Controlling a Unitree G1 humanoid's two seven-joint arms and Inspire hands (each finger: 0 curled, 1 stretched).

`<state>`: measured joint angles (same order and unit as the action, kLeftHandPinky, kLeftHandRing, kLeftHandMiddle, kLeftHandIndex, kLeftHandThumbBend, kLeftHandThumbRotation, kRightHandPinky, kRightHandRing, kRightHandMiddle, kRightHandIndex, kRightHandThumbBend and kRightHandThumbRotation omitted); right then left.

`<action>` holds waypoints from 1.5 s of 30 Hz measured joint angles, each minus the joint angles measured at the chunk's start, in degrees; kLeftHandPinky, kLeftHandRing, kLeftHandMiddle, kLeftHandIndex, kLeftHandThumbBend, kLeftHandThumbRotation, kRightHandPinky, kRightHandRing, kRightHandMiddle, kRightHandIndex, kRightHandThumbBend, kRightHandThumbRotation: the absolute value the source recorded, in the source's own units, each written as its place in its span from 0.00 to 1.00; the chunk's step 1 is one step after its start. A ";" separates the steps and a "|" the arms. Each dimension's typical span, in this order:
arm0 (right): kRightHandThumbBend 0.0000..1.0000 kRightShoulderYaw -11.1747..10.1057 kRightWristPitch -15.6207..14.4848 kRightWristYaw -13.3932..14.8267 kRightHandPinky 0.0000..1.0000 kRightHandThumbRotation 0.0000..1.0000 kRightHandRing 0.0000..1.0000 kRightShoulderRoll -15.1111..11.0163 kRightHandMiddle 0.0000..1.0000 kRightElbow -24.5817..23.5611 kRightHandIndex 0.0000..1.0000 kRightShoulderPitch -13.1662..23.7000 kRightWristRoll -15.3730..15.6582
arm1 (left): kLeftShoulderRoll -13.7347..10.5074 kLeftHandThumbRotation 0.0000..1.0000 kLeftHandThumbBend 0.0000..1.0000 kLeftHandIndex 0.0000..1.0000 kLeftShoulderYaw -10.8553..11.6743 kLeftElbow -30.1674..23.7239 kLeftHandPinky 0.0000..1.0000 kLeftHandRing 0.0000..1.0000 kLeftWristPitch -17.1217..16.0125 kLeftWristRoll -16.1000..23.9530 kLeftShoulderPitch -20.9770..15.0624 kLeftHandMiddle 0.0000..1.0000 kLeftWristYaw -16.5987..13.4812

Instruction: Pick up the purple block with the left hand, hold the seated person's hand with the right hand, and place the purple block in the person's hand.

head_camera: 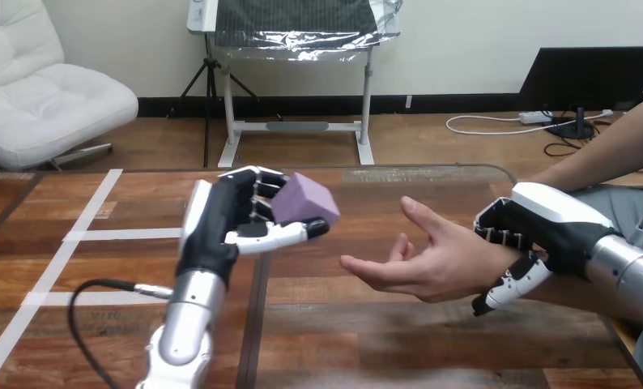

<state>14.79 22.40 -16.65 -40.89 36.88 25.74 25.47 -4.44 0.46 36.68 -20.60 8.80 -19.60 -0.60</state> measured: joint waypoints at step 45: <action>0.88 0.00 -7.05 -1.69 0.31 0.14 0.35 3.41 0.41 -8.33 0.43 1.31 -0.82 | 6.51 0.00 0.65 0.47 -4.82 9.44 0.31 0.37 0.68 0.98 -10.62 0.42 0.35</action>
<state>14.79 15.34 -18.34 -37.47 28.55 27.05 24.65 2.08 -4.36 46.11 -19.91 9.78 -30.23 -0.24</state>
